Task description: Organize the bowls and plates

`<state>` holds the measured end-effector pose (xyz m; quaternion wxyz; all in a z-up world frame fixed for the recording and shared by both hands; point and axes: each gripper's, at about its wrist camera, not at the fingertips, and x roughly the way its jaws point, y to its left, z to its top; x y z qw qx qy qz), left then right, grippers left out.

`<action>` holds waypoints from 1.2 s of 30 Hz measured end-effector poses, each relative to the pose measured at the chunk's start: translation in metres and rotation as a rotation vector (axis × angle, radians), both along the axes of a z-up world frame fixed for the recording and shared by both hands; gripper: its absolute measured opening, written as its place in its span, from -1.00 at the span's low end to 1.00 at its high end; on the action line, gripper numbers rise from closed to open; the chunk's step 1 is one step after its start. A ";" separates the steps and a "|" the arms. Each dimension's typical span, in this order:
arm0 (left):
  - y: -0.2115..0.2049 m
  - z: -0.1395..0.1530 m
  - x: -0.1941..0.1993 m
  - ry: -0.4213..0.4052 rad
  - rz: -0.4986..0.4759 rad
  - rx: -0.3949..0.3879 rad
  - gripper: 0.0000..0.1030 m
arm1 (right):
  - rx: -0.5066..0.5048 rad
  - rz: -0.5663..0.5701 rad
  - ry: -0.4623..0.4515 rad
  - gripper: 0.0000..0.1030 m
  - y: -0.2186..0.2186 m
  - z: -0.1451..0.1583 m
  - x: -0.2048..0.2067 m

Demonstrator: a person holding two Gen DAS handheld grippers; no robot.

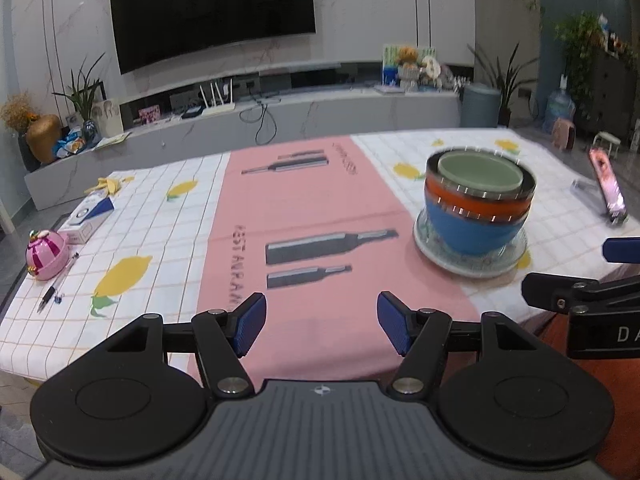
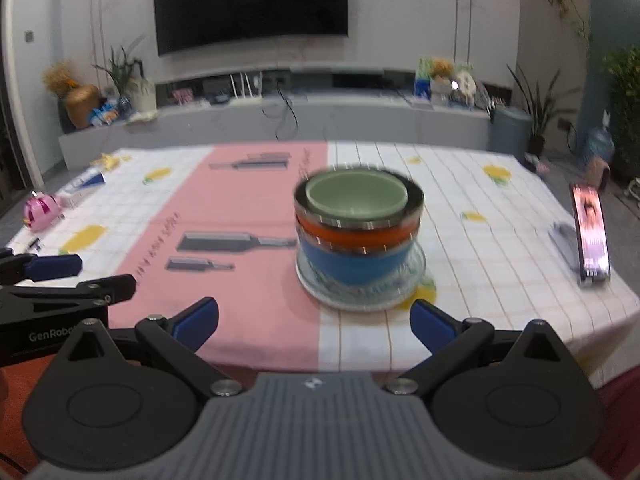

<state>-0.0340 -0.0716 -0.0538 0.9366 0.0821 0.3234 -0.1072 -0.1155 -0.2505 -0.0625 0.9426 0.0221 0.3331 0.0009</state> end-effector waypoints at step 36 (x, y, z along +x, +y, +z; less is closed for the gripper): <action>-0.004 -0.006 0.009 0.041 0.006 0.012 0.46 | -0.001 0.007 0.084 0.94 0.002 -0.022 0.014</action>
